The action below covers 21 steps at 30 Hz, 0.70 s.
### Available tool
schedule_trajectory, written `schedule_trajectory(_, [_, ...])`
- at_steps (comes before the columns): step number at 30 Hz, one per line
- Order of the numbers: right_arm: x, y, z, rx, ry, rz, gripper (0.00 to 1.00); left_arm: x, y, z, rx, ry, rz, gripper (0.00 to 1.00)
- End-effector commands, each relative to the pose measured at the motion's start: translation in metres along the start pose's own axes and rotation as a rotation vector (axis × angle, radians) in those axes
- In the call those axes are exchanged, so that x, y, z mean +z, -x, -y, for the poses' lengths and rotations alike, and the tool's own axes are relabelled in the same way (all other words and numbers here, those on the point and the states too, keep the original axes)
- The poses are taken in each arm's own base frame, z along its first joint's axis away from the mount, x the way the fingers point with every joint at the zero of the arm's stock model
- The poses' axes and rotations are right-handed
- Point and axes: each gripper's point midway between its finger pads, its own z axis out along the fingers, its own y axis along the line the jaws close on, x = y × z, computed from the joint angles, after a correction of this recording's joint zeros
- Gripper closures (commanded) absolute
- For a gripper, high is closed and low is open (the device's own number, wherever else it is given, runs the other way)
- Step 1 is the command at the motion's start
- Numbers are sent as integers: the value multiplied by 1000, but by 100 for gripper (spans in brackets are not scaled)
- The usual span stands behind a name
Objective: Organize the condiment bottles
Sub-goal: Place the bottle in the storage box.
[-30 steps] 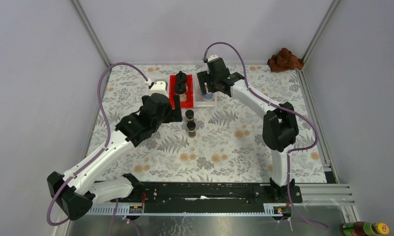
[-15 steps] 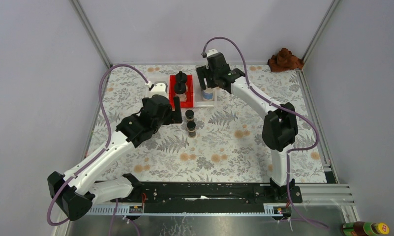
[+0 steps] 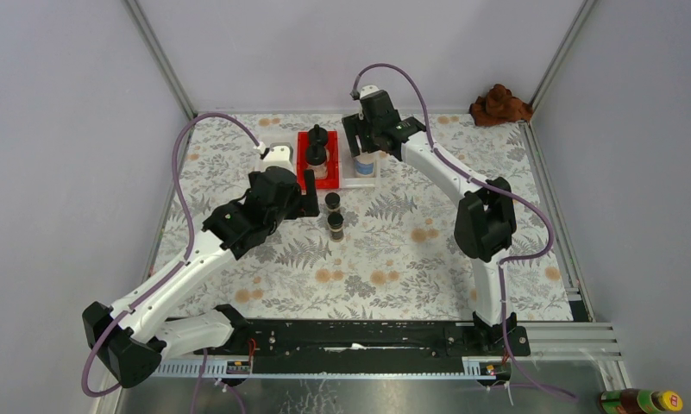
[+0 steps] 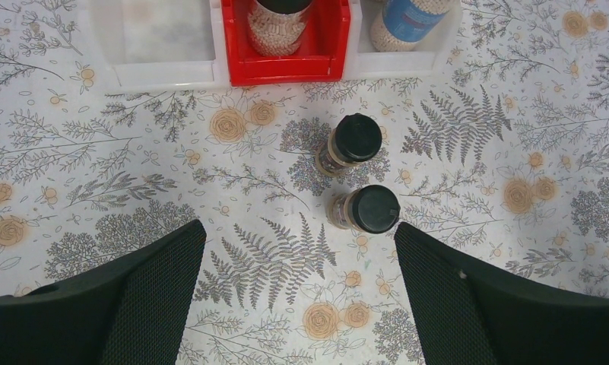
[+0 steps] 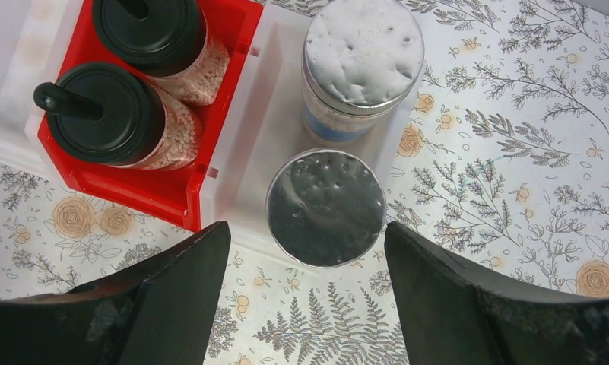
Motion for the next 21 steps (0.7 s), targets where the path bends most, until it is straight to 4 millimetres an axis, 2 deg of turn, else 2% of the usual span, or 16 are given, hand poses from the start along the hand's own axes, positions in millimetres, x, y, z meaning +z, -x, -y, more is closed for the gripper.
schedule_trajectory(1, [-3, 7, 6, 2, -8, 15, 19, -4, -2, -5, 6, 4, 0, 1])
schedule_trajectory(14, [5, -4, 8, 12, -8, -12, 21, -7, -5, -8, 5, 4, 0, 1])
schedule_trajectory(21, [10, -8, 7, 13, -3, -24, 25, -7, -7, -9, 6, 7, 0, 1])
